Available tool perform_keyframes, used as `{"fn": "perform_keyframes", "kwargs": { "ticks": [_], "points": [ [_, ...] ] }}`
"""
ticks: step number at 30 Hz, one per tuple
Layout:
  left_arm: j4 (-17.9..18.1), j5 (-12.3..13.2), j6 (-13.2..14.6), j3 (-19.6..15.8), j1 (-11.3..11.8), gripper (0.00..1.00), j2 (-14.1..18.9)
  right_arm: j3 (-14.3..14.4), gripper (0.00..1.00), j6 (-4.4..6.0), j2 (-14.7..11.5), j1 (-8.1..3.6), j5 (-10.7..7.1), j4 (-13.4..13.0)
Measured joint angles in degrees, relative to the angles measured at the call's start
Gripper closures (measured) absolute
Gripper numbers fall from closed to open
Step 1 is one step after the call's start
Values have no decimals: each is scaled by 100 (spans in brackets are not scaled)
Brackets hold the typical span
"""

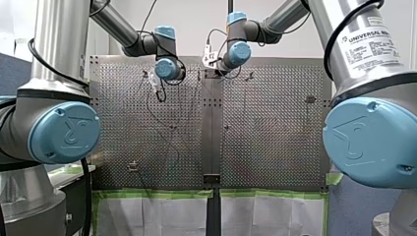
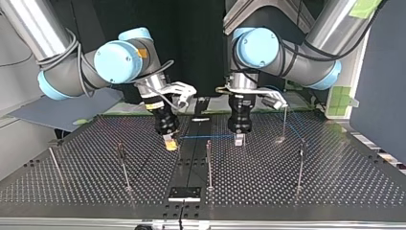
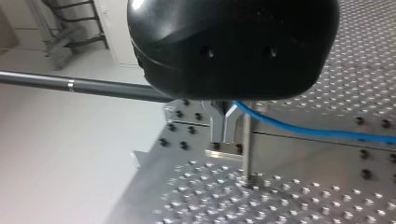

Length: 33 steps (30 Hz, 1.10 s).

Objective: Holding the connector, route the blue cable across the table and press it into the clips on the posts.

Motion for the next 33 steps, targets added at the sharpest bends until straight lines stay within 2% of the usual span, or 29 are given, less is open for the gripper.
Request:
{"fn": "perform_keyframes", "kwargs": {
  "ticks": [5,10,18,24,33],
  "points": [
    [82,160,46,72,1,100,-240,1,100,14,44,-79,-79,-13],
    [112,246,39,238,9,100,-497,-15,100,57,56,-176,-276,-41],
    [85,295,20,518,80,100,-610,-85,100,98,71,-351,-478,-76],
    [58,321,-34,731,177,100,-644,-141,100,127,81,-470,-561,-82],
    [-219,471,-14,1146,269,100,-1016,-184,100,204,98,-675,-645,-93]
  ]
}}
